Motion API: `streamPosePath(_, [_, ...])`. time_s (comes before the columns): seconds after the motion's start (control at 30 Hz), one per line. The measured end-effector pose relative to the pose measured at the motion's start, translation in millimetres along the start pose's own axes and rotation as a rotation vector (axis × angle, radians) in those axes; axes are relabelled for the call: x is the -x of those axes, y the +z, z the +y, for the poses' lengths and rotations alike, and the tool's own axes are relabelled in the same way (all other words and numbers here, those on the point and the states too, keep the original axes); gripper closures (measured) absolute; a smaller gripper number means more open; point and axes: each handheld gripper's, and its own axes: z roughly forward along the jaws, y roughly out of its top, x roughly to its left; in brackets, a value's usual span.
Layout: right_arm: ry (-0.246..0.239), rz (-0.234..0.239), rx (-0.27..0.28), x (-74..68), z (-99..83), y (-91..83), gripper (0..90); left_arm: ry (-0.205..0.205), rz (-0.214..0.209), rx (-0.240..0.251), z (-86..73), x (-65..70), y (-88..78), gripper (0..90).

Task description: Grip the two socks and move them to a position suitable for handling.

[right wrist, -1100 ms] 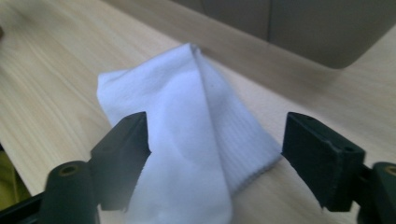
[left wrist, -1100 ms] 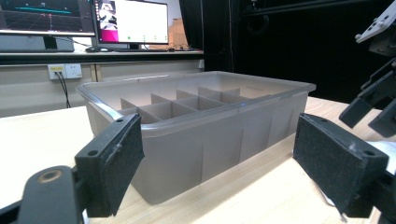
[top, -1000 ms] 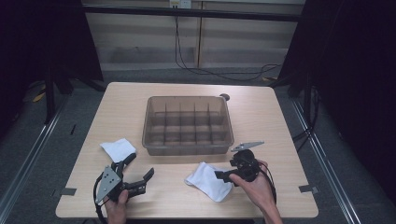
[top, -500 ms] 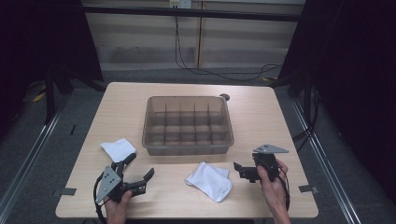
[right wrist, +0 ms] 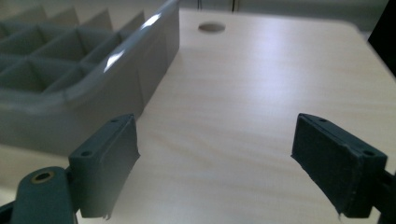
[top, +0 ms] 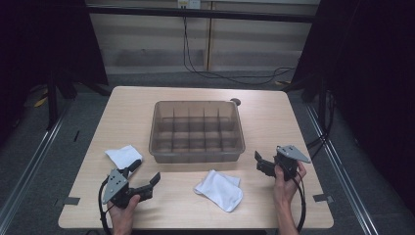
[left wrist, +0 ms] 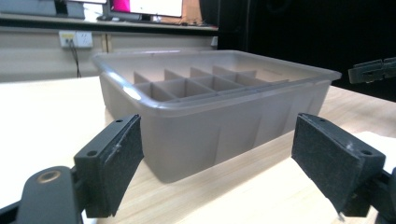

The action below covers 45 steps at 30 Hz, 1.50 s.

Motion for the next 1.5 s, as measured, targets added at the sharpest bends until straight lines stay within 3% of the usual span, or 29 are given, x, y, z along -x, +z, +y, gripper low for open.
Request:
streamPosePath(0.1, [0.020,0.001,0.045,1.6,-1.0,7.6,13.7,-0.008,0.013,-0.059,2.6,-8.0,-0.7,15.8])
streamPosePath(0.17, [0.028,-0.009,0.065,1.7,-2.1,8.6,13.6,-0.038,0.032,-0.075,4.5,-12.5,0.7,15.8])
streamPosePath(0.5, [0.019,-0.032,0.081,7.2,-16.5,12.0,13.6,-0.029,0.069,-0.313,18.0,-41.4,5.5,20.9])
streamPosePath(0.67, [0.039,-0.029,0.119,10.1,-21.1,9.6,13.5,-0.047,0.078,-0.359,19.1,-53.6,4.5,20.9])
streamPosePath(0.83, [0.022,-0.072,0.159,6.0,-23.2,6.1,14.7,-0.075,0.085,-0.395,24.3,-65.8,3.2,21.8])
streamPosePath(0.93, [0.013,-0.081,0.171,3.9,-24.4,4.2,14.7,-0.082,0.111,-0.402,24.6,-70.1,3.2,24.1])
streamPosePath(1.03, [-0.006,-0.081,0.183,0.6,-25.3,2.6,14.5,-0.075,0.145,-0.451,21.5,-74.5,6.6,24.1])
streamPosePath(1.2, [0.011,-0.077,0.228,2.5,-27.9,-1.1,14.6,-0.086,0.168,-0.515,17.1,-80.2,11.3,23.2])
streamPosePath(1.3, [0.021,-0.089,0.249,3.0,-29.2,-3.0,14.7,-0.058,0.190,-0.609,15.3,-82.7,16.6,21.1])
streamPosePath(1.5, [0.026,-0.095,0.272,2.9,-30.6,-5.0,14.6,-0.016,0.215,-0.696,14.7,-82.3,22.7,18.8])
